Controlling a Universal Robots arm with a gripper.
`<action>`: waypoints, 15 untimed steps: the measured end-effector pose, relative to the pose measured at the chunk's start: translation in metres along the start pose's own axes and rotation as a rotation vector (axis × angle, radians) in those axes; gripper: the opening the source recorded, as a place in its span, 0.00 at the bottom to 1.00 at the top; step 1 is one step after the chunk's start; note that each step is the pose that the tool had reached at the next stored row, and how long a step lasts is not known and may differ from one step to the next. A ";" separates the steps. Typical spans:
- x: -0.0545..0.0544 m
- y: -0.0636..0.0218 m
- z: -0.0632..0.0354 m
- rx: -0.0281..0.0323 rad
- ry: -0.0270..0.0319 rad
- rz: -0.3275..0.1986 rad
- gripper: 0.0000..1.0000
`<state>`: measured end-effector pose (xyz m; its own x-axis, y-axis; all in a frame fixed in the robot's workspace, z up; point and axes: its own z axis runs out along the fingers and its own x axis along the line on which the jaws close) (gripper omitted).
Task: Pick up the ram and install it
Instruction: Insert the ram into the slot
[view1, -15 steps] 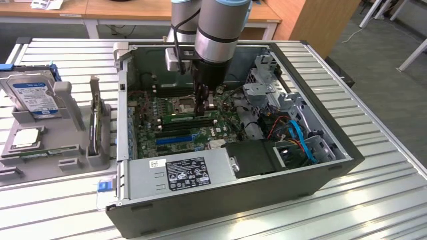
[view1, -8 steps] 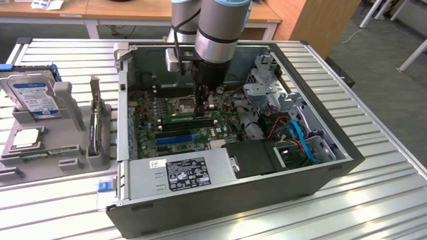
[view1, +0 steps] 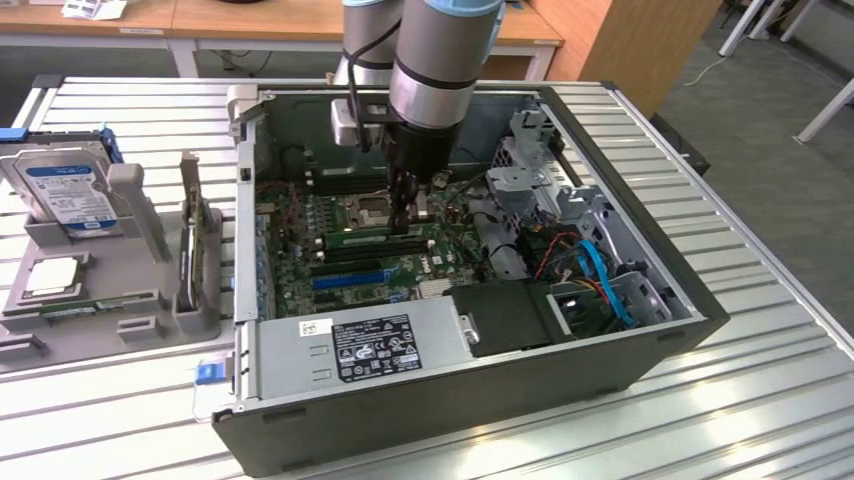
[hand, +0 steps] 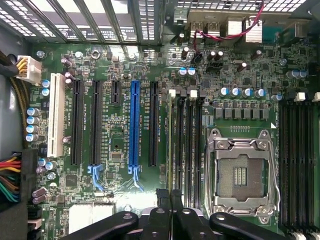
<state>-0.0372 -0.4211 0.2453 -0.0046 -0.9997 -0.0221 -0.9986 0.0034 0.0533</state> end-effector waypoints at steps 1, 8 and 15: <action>0.000 0.0000 0.0002 -0.0001 0.0001 0.000 0.11; 0.000 -0.0001 0.0021 0.0000 0.0000 0.000 0.11; 0.000 -0.0002 0.0037 0.0000 0.0000 0.000 0.11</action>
<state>-0.0372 -0.4211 0.2416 -0.0046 -0.9997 -0.0221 -0.9986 0.0034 0.0533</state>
